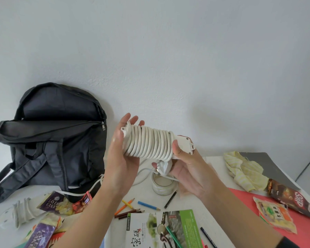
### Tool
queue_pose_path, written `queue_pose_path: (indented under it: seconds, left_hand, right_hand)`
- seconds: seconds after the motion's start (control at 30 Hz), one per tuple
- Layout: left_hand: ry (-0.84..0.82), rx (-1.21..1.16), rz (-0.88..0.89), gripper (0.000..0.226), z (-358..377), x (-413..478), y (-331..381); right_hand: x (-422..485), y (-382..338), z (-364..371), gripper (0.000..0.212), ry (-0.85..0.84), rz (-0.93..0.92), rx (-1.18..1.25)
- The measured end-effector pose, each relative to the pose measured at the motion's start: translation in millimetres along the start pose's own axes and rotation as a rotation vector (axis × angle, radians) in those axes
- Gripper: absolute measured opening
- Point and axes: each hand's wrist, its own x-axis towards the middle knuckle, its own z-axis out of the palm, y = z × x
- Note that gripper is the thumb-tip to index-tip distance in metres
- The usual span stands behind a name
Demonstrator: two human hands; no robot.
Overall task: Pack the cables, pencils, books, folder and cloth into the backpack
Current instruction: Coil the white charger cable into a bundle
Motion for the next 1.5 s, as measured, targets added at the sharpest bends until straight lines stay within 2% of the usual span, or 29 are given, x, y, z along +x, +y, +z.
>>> queue_pose_path:
  seconds: [0.07, 0.17, 0.3, 0.43, 0.47, 0.6, 0.77, 0.9, 1.1, 1.3, 1.43, 1.5]
  left_hand:
    - [-0.04, 0.074, 0.03, 0.066, -3, 2, -2]
    - [-0.067, 0.125, -0.005, 0.067, -10, 3, -5]
    - [-0.116, -0.002, -0.132, 0.079, -15, -2, -4]
    - [-0.093, 0.003, -0.183, 0.057, -14, 0, 1]
    - [-0.104, 0.02, -0.177, 0.058, -15, 0, 1]
    - [-0.182, 0.048, -0.188, 0.084, -20, -6, -3]
    - [-0.257, 0.019, -0.21, 0.08, -26, -5, -6]
    - [-0.235, -0.109, -0.186, 0.077, -23, -2, -7]
    - [-0.2, -0.158, -0.161, 0.07, -18, -4, -17]
    - [-0.28, -0.027, -0.177, 0.063, -18, 8, -12]
    - [-0.211, 0.096, -0.211, 0.04, -24, 16, -14]
    - [-0.153, 0.204, -0.241, 0.04, -33, 18, -13]
  right_hand:
    - [0, -2, -2, 0.052, -0.016, -0.004, -0.01]
    - [1, -10, -1, 0.051, -0.052, -0.016, -0.041]
    - [3, -19, -2, 0.064, -0.045, 0.009, -0.106]
    - [3, -17, -4, 0.065, -0.033, 0.026, -0.066]
    - [2, -15, -4, 0.064, -0.04, 0.032, -0.067]
    - [0, -17, -7, 0.063, -0.043, 0.044, -0.087]
    - [-2, -28, -7, 0.049, -0.089, 0.075, -0.237]
    - [2, -28, -7, 0.064, -0.03, 0.049, -0.253]
    - [2, -24, -10, 0.06, -0.071, 0.045, -0.257]
    - [2, -27, -23, 0.075, -0.061, 0.06, -0.257]
    - [4, -24, -21, 0.069, 0.021, 0.101, -0.381]
    - [8, -19, -20, 0.07, 0.063, 0.134, -0.453]
